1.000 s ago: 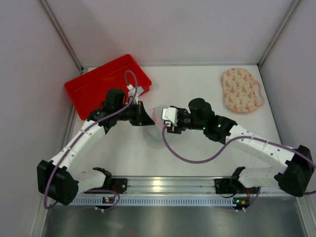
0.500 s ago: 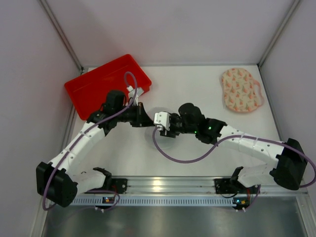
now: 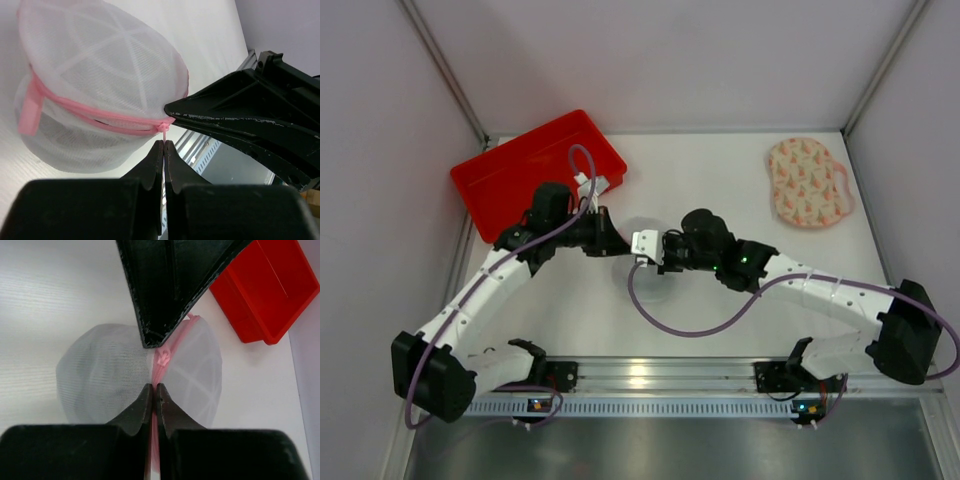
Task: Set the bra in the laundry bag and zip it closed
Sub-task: Zip the zipper on the laundry bag.
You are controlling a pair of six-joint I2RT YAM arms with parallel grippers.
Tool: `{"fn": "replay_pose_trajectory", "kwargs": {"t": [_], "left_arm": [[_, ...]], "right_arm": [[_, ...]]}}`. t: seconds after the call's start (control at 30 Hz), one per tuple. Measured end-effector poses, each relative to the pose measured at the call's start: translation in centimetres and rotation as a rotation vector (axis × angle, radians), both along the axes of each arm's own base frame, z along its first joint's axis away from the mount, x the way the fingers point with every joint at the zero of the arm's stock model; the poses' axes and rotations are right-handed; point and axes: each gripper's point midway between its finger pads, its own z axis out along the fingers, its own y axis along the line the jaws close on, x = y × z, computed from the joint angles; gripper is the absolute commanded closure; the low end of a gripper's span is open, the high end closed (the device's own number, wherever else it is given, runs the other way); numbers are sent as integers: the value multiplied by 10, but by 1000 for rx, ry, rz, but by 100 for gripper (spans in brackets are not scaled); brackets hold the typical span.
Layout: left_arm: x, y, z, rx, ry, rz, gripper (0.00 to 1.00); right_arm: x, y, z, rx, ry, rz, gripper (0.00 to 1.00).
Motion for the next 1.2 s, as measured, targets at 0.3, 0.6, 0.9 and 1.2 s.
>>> {"fn": "replay_pose_trajectory", "kwargs": {"t": [0.3,0.6,0.9,1.2], "left_arm": [[25,12,13,24,-60,91,100],[28,16,10,22,-38,97,100],[22,7,19,-19,-29,40,100],[16,1,19,-28,-18,7,100]], "right_arm": [[7,-23,-1,-1,-46,-14,100],[18,-49,-14,-31,-30,-44,40],[21,-35,19,36,10,-31,39],[19,-8,18,43,40,57,40]]}}
